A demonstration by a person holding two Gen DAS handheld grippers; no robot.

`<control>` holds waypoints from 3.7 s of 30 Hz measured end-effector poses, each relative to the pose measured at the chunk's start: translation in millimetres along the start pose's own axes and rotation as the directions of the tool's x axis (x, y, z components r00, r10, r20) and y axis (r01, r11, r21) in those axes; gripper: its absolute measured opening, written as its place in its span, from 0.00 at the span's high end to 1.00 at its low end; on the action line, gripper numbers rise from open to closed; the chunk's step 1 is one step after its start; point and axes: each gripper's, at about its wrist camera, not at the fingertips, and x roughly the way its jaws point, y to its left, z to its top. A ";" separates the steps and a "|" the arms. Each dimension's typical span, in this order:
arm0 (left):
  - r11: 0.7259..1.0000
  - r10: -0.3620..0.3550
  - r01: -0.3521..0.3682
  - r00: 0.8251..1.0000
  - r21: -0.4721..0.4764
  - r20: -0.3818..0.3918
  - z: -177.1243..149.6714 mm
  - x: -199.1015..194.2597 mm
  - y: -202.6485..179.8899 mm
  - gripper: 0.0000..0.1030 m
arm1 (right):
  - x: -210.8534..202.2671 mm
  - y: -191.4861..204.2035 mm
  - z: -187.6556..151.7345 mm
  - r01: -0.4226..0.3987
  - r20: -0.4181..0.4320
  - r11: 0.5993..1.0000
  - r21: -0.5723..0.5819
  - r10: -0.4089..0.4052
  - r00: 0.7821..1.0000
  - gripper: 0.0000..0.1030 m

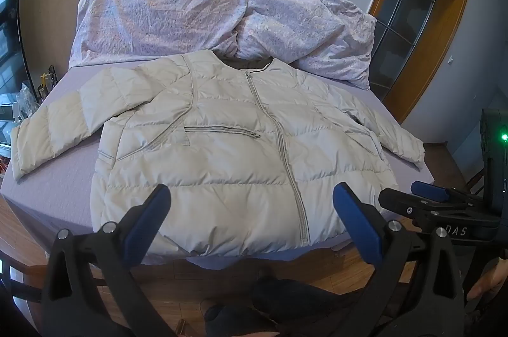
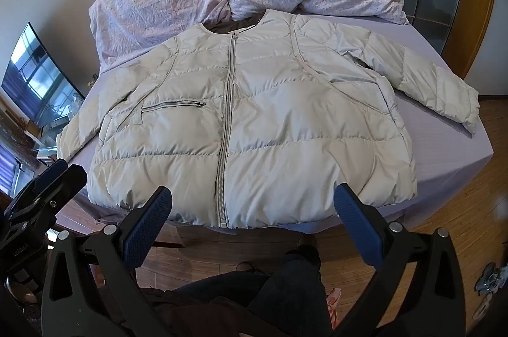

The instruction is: Fold large clothes

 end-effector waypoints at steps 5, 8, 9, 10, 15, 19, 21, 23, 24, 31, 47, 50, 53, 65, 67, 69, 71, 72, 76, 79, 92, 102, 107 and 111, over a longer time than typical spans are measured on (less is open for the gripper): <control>1.000 0.002 -0.002 1.000 0.002 0.002 0.0 -0.1 -0.2 0.02 | 0.0 0.4 -0.1 0.002 0.001 1.000 -0.001 -0.002 1.000 0.01; 1.000 0.001 -0.001 1.000 0.004 0.002 0.2 0.0 -0.8 0.02 | -0.1 0.1 0.1 0.002 0.002 1.000 0.001 -0.002 1.000 0.01; 1.000 0.001 -0.001 1.000 0.001 0.003 0.0 -0.1 -0.1 0.02 | -0.1 0.7 -0.1 0.002 0.002 1.000 -0.002 -0.002 1.000 0.01; 1.000 0.001 -0.001 1.000 0.002 0.003 0.0 -0.2 0.0 0.02 | -0.1 0.8 -0.1 0.003 0.002 1.000 -0.002 -0.003 1.000 0.01; 1.000 0.001 -0.001 1.000 0.002 0.002 0.0 -0.2 0.0 0.02 | -0.2 0.7 0.0 0.001 0.002 1.000 -0.001 -0.001 1.000 0.01; 1.000 0.001 -0.001 1.000 0.002 0.002 0.0 -0.1 -0.1 0.02 | -0.7 0.9 0.0 0.001 0.003 1.000 -0.002 -0.001 1.000 0.01; 1.000 0.001 -0.001 1.000 0.002 0.003 0.0 -0.1 -0.1 0.02 | -0.7 0.9 -0.1 0.001 0.003 1.000 -0.002 -0.001 1.000 0.01; 1.000 0.000 -0.001 1.000 0.002 0.003 0.0 -0.1 -0.1 0.02 | -0.8 0.9 -0.2 0.001 0.003 1.000 -0.001 -0.001 1.000 0.01; 1.000 0.000 0.000 1.000 0.002 0.003 0.0 -0.1 -0.1 0.02 | -0.9 1.0 -0.2 0.001 0.004 1.000 -0.001 -0.001 1.000 0.01; 1.000 0.000 0.000 1.000 0.002 0.003 0.0 -0.1 -0.1 0.02 | -1.4 1.0 -0.4 0.001 0.005 1.000 -0.002 -0.001 1.000 0.01; 1.000 0.001 -0.001 1.000 0.003 0.005 0.0 -0.1 -0.1 0.02 | -2.8 0.3 -0.5 0.000 0.007 1.000 -0.002 0.000 1.000 0.01; 1.000 0.001 -0.001 1.000 0.002 0.006 0.0 -0.2 -0.1 0.02 | -2.7 0.4 -0.4 0.000 0.007 1.000 -0.002 0.000 1.000 0.01; 1.000 0.001 -0.001 1.000 0.002 0.005 0.0 -0.2 -0.1 0.02 | -2.7 0.4 -0.4 0.000 0.007 1.000 -0.001 0.000 1.000 0.01; 1.000 0.001 -0.001 1.000 0.003 0.006 0.0 -0.3 0.0 0.02 | -2.8 0.6 -0.3 -0.001 0.009 1.000 -0.002 0.001 1.000 0.01; 1.000 0.001 -0.001 1.000 0.003 0.006 0.0 -0.3 -0.1 0.02 | -2.9 0.5 -0.3 -0.001 0.009 1.000 -0.001 0.001 1.000 0.01; 1.000 0.001 -0.001 1.000 0.003 0.006 0.0 -0.3 -0.2 0.02 | -2.9 0.6 -0.3 -0.001 0.009 1.000 -0.001 0.001 1.000 0.01; 1.000 0.001 -0.001 1.000 0.004 0.006 0.1 -0.3 -0.2 0.02 | -3.0 0.5 -0.4 -0.001 0.009 1.000 -0.001 0.001 1.000 0.01; 1.000 0.000 0.000 1.000 0.004 0.007 0.0 -0.3 -0.2 0.02 | -3.0 0.4 -0.4 -0.001 0.009 1.000 -0.001 0.001 1.000 0.01; 1.000 0.001 -0.001 1.000 0.003 0.007 0.0 -0.3 -0.1 0.02 | -3.0 0.5 -0.4 -0.001 0.010 1.000 0.000 0.001 1.000 0.01; 1.000 0.000 0.000 1.000 0.004 0.006 -0.1 -0.3 -0.2 0.02 | -3.2 0.3 -0.4 -0.001 0.010 1.000 -0.001 0.002 1.000 0.01; 1.000 0.001 -0.001 1.000 0.003 0.005 0.0 -0.4 0.0 0.02 | -2.8 -0.6 1.3 -0.002 0.010 1.000 0.000 0.002 1.000 0.01; 1.000 0.001 -0.001 1.000 0.005 0.001 0.2 0.2 -0.1 0.02 | 2.1 -5.4 7.1 0.000 0.005 1.000 0.009 0.000 1.000 0.01; 1.000 0.010 -0.010 1.000 0.004 -0.013 4.3 19.5 -1.3 0.02 | 7.6 -8.1 13.4 -0.003 -0.007 1.000 0.019 0.003 1.000 0.01; 1.000 0.018 -0.018 1.000 0.001 -0.023 13.9 23.7 -0.3 0.02 | 15.8 -11.2 21.8 -0.008 -0.015 1.000 0.025 0.009 1.000 0.01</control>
